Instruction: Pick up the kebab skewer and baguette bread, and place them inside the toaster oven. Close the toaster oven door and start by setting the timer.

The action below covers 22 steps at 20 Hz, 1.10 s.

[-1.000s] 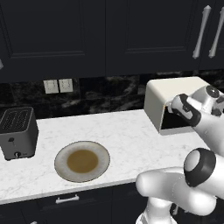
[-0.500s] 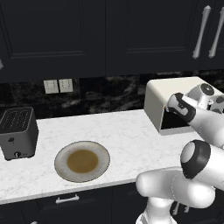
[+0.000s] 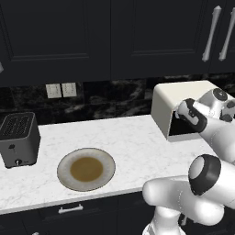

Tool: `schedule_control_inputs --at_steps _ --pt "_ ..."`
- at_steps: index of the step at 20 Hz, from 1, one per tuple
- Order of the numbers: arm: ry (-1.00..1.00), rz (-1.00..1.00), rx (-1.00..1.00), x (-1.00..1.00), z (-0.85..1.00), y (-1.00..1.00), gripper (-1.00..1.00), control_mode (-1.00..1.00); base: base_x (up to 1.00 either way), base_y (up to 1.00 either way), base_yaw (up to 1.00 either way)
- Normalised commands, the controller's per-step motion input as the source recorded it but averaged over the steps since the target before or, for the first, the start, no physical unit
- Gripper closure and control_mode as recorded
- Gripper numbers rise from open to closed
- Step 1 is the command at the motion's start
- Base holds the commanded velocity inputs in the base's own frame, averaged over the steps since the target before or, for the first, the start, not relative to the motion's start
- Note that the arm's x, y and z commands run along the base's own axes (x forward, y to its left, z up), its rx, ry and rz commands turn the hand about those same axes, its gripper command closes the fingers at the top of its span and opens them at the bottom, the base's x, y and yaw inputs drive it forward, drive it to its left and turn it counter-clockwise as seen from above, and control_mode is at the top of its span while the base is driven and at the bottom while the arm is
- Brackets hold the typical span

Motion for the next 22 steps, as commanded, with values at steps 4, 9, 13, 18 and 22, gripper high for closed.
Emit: schedule_control_inputs --at_steps 4,9,13,18,22 --pt "0.0 0.0 -0.01 -0.55 0.0 -0.12 -1.0 -1.0 0.0 0.0 0.0" --pt "0.0 0.08 -0.01 -0.33 0.06 -0.66 -1.0 -1.0 0.0 0.0 0.0" --pt "-0.16 0.28 -0.11 -0.7 0.0 -0.77 -1.0 -1.0 0.0 0.0 0.0" --pt "-0.29 0.41 -0.12 -0.51 0.08 -0.97 -1.0 -1.0 0.0 0.0 0.0" --pt "-0.28 0.29 -0.15 -0.29 0.19 -0.87 -1.0 -1.0 0.0 0.0 0.0"
